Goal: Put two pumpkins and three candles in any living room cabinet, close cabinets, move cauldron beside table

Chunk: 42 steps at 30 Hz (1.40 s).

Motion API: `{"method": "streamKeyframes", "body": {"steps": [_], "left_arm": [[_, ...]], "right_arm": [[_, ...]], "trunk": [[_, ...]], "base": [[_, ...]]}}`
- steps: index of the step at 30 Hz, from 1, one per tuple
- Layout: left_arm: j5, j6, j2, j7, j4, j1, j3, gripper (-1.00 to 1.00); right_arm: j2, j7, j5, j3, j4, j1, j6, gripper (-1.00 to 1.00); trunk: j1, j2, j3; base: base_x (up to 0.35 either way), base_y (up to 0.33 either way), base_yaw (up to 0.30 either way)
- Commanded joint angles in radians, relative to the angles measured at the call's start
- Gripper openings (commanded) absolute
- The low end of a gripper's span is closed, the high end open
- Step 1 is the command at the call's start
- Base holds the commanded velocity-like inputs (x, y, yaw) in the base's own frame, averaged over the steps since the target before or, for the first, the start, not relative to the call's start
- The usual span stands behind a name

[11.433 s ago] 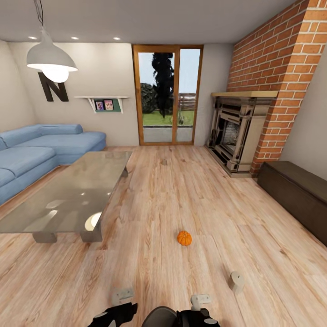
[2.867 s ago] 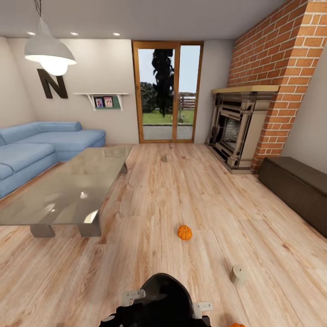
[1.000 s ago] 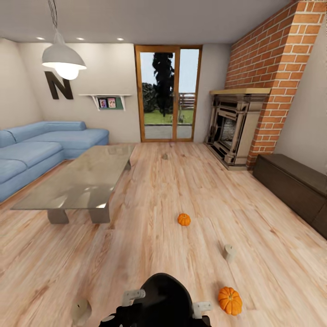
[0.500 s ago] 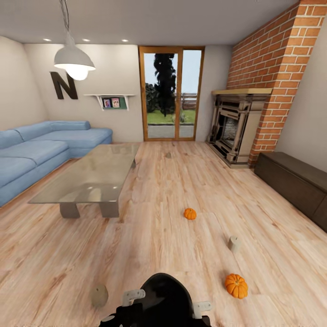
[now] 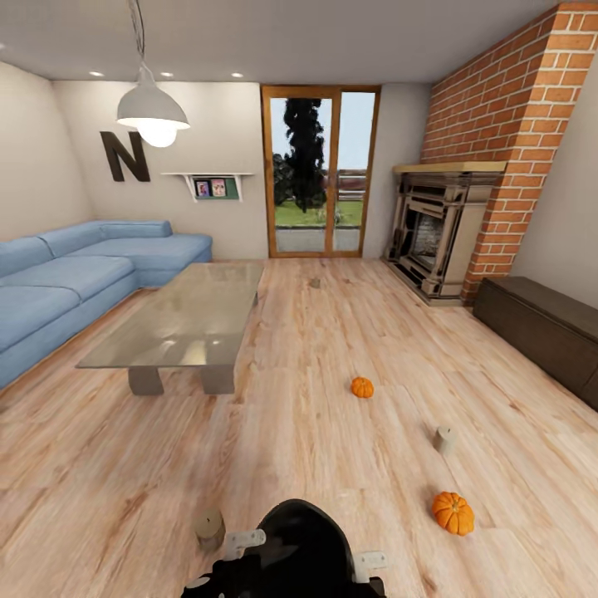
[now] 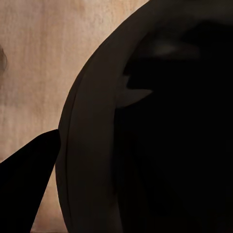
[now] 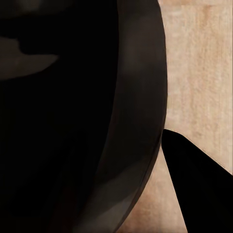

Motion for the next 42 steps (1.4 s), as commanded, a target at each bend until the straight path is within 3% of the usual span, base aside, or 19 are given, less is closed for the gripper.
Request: {"method": "streamKeyframes", "body": {"steps": [1,42], "left_arm": [[0.001,0.001,0.004,0.004,0.001,0.0,-0.001,-1.0],[0.001,0.001,0.004,0.004,0.001,0.0,-0.001,-1.0]], "right_arm": [[0.0,0.005,-0.002,0.011,-0.01,-0.001,-0.025,-1.0],[0.0,0.005,-0.003,0.011,-0.01,-0.001,-0.025,-1.0]], "trunk": [[0.0,-0.001,-0.001],[0.0,-0.001,-0.001]], "base": [[-0.008,0.285,0.0],[0.0,0.287,0.0]]}}
